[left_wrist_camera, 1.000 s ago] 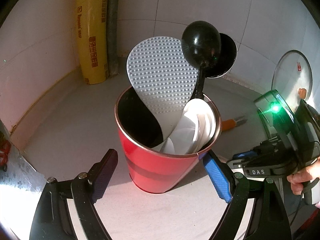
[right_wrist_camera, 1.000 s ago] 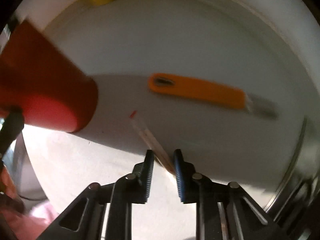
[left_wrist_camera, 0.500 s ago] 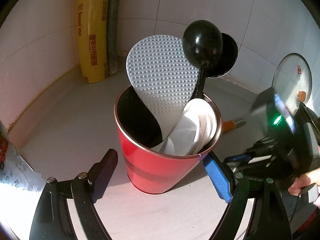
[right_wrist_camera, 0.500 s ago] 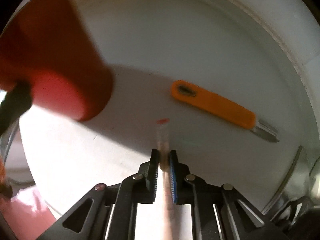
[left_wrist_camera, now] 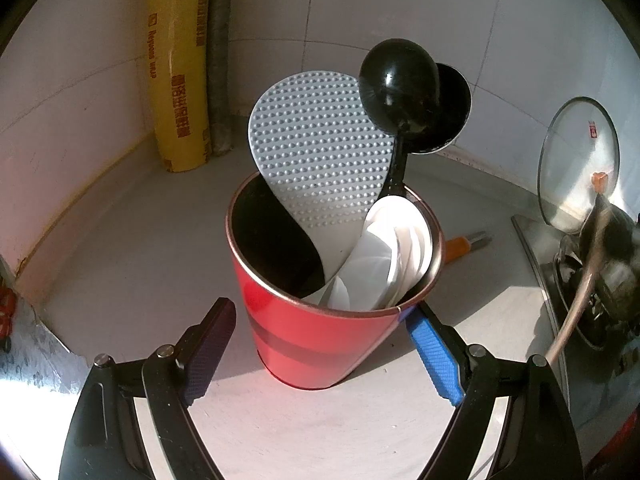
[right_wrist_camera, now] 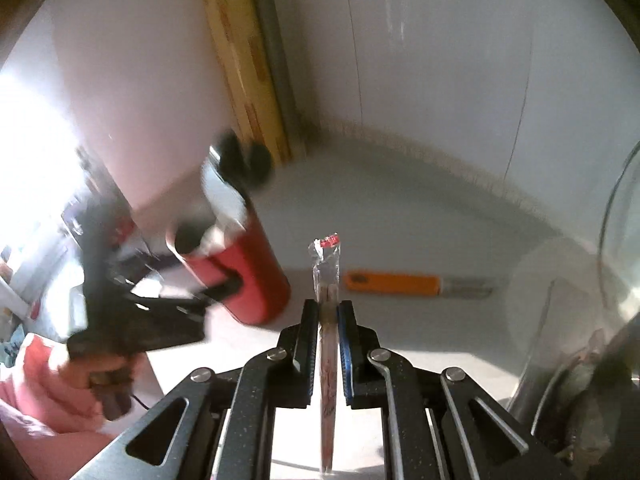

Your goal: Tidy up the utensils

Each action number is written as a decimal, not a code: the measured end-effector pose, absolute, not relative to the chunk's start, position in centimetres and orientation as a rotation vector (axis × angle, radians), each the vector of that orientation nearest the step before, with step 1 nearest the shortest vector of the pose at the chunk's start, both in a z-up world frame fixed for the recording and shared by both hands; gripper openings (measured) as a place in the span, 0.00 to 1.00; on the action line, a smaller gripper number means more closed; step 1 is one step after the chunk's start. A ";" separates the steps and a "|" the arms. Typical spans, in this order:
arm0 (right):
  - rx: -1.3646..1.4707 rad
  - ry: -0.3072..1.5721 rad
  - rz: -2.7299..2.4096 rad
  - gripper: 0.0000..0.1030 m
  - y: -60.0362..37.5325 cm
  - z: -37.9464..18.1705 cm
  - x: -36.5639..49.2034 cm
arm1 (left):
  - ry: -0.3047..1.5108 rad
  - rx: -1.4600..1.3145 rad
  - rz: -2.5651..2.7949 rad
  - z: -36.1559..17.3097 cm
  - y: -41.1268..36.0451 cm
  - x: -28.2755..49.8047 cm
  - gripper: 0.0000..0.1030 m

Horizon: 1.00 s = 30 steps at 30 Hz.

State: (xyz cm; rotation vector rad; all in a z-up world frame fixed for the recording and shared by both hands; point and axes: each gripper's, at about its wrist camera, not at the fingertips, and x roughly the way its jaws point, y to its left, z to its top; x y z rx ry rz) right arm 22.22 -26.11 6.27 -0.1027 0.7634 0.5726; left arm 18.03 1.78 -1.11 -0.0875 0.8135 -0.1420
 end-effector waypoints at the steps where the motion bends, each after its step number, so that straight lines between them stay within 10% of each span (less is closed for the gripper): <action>1: -0.104 0.735 0.573 0.10 -26.1 7.0 21.5 | 0.813 -0.084 -0.144 -1.1 1.7 18.0 0.85; 23: -0.302 0.452 0.709 0.00 -18.2 18.7 19.2 | 0.809 -0.080 -0.181 -0.9 2.1 18.1 0.85; 30: -0.341 0.779 0.699 0.03 -19.4 8.8 24.1 | 0.810 -0.089 -0.189 -0.9 2.3 18.2 0.85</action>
